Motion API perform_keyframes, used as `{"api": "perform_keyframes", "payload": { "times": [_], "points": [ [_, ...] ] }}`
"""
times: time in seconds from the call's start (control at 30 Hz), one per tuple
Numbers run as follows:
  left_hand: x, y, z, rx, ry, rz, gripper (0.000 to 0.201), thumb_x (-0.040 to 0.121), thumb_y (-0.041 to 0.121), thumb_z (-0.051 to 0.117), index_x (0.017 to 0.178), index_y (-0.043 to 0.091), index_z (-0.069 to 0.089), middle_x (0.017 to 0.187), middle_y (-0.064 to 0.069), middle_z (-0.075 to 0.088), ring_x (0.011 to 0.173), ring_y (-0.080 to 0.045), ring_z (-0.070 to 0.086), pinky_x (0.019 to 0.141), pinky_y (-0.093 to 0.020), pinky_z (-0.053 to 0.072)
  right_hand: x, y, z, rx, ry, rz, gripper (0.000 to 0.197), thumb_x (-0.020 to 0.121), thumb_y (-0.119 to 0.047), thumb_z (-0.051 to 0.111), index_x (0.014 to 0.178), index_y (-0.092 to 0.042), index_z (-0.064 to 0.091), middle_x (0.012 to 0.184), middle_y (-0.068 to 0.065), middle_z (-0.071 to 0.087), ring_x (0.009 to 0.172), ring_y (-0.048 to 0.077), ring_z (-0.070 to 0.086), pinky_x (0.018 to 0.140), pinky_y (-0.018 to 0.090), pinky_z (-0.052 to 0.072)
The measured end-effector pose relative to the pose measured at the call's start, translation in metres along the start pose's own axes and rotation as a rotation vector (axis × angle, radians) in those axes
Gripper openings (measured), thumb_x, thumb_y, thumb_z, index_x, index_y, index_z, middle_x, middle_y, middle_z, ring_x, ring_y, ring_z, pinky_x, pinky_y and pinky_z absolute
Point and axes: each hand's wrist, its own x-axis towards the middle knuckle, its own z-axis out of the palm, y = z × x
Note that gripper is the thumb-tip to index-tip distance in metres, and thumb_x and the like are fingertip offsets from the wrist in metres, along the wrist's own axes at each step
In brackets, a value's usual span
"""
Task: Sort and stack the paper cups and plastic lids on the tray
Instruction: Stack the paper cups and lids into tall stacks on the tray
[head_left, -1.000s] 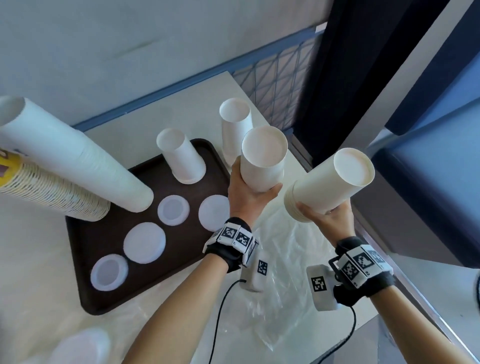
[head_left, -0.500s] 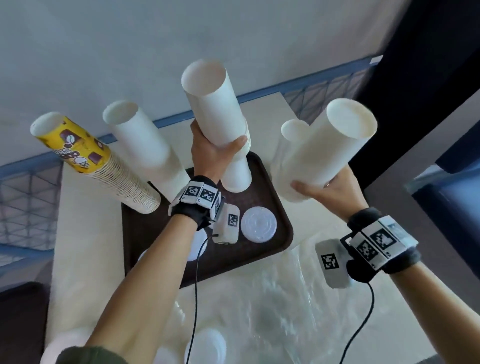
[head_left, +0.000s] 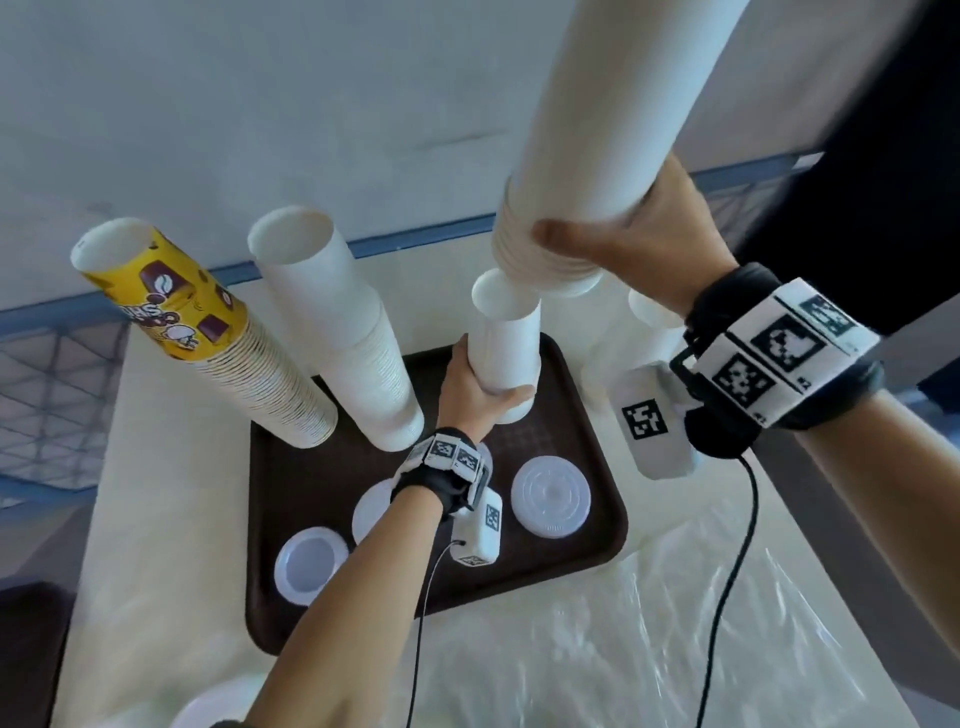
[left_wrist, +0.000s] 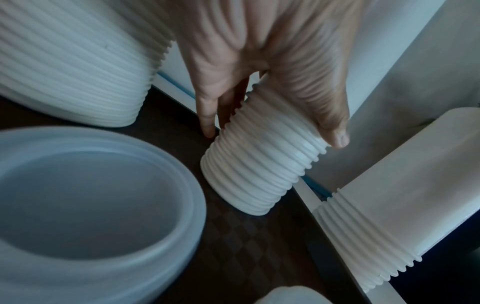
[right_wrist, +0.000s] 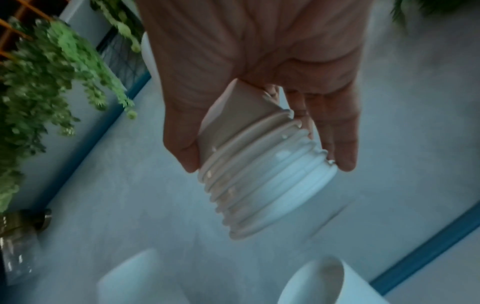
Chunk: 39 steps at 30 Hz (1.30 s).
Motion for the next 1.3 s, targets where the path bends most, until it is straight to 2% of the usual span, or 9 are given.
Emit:
{"api": "perform_keyframes", "payload": {
  "times": [0.17, 0.3, 0.5, 0.7, 0.8, 0.93, 1.07, 1.2, 1.3],
  "points": [
    [-0.002, -0.005, 0.002, -0.095, -0.012, -0.006, 0.101, 0.046, 0.049, 0.077, 0.133, 0.02, 0.034, 0.127, 0.0, 0.053, 0.114, -0.018, 0.053, 0.096, -0.041, 0.047, 0.009, 0.008, 0.037, -0.066, -0.071, 0.066, 0.087, 0.063, -0.04, 0.082, 0.132, -0.02, 0.034, 0.114, -0.011, 0.048, 0.101, 0.009, 0.045, 0.08, 0.024, 0.038],
    [-0.003, -0.01, 0.005, -0.12, 0.015, -0.007, 0.094, 0.059, 0.03, 0.085, 0.136, 0.017, 0.032, 0.13, 0.001, 0.052, 0.111, -0.011, 0.051, 0.094, -0.028, 0.044, 0.006, 0.023, 0.058, -0.11, -0.109, 0.115, 0.087, 0.062, -0.036, 0.084, 0.131, -0.017, 0.034, 0.12, -0.002, 0.051, 0.102, 0.013, 0.047, 0.081, 0.029, 0.042],
    [-0.006, -0.022, 0.01, -0.119, 0.042, -0.038, 0.092, 0.058, 0.026, 0.086, 0.134, 0.013, 0.035, 0.127, -0.001, 0.054, 0.115, -0.014, 0.052, 0.092, -0.022, 0.042, -0.009, 0.064, 0.087, -0.162, -0.159, 0.213, 0.086, 0.066, -0.03, 0.082, 0.132, -0.012, 0.031, 0.128, 0.005, 0.051, 0.11, 0.021, 0.048, 0.081, 0.028, 0.038],
    [-0.004, -0.025, 0.013, -0.086, 0.07, -0.024, 0.086, 0.061, 0.019, 0.083, 0.133, 0.011, 0.036, 0.125, -0.007, 0.057, 0.113, -0.021, 0.056, 0.096, -0.036, 0.047, -0.027, 0.1, 0.1, -0.117, -0.177, 0.298, 0.096, 0.067, -0.031, 0.082, 0.14, -0.014, 0.022, 0.137, 0.007, 0.046, 0.124, 0.026, 0.045, 0.093, 0.03, 0.038],
    [-0.006, -0.022, 0.013, -0.092, 0.074, -0.01, 0.088, 0.063, 0.022, 0.084, 0.135, 0.011, 0.034, 0.128, -0.005, 0.055, 0.112, -0.017, 0.055, 0.094, -0.03, 0.046, -0.041, 0.116, 0.085, -0.107, -0.173, 0.364, 0.082, 0.068, -0.036, 0.08, 0.134, -0.014, 0.037, 0.131, 0.007, 0.052, 0.121, 0.021, 0.049, 0.095, 0.027, 0.038],
    [-0.007, -0.02, 0.01, -0.092, 0.064, 0.004, 0.089, 0.063, 0.021, 0.084, 0.135, 0.011, 0.034, 0.13, -0.002, 0.052, 0.112, -0.011, 0.049, 0.092, -0.022, 0.038, -0.058, 0.159, 0.044, -0.145, 0.057, 0.587, 0.054, 0.071, -0.043, 0.076, 0.109, -0.01, 0.055, 0.107, 0.005, 0.063, 0.105, 0.022, 0.059, 0.088, 0.029, 0.044],
    [-0.006, -0.02, 0.009, -0.062, 0.065, 0.003, 0.09, 0.064, 0.022, 0.084, 0.137, 0.01, 0.032, 0.134, -0.004, 0.05, 0.122, -0.02, 0.048, 0.092, -0.021, 0.036, -0.061, 0.19, 0.022, -0.121, 0.284, 0.63, 0.079, 0.063, -0.038, 0.083, 0.122, -0.009, 0.039, 0.117, 0.013, 0.054, 0.109, 0.027, 0.055, 0.088, 0.034, 0.043],
    [-0.006, -0.021, 0.008, -0.047, 0.058, 0.005, 0.091, 0.064, 0.024, 0.084, 0.137, 0.01, 0.031, 0.135, -0.006, 0.049, 0.124, -0.022, 0.047, 0.094, -0.023, 0.036, -0.041, 0.205, 0.025, -0.131, 0.187, 0.475, 0.11, 0.056, -0.027, 0.088, 0.141, -0.012, 0.021, 0.139, 0.012, 0.039, 0.125, 0.027, 0.044, 0.103, 0.04, 0.039],
    [-0.007, -0.019, 0.008, -0.056, 0.056, 0.011, 0.093, 0.064, 0.02, 0.084, 0.138, 0.01, 0.028, 0.134, -0.005, 0.049, 0.121, -0.017, 0.047, 0.092, -0.021, 0.036, -0.03, 0.215, 0.032, -0.13, 0.136, 0.444, 0.111, 0.054, -0.02, 0.089, 0.141, -0.013, 0.02, 0.136, 0.005, 0.044, 0.124, 0.025, 0.044, 0.098, 0.034, 0.039]
  ]
}}
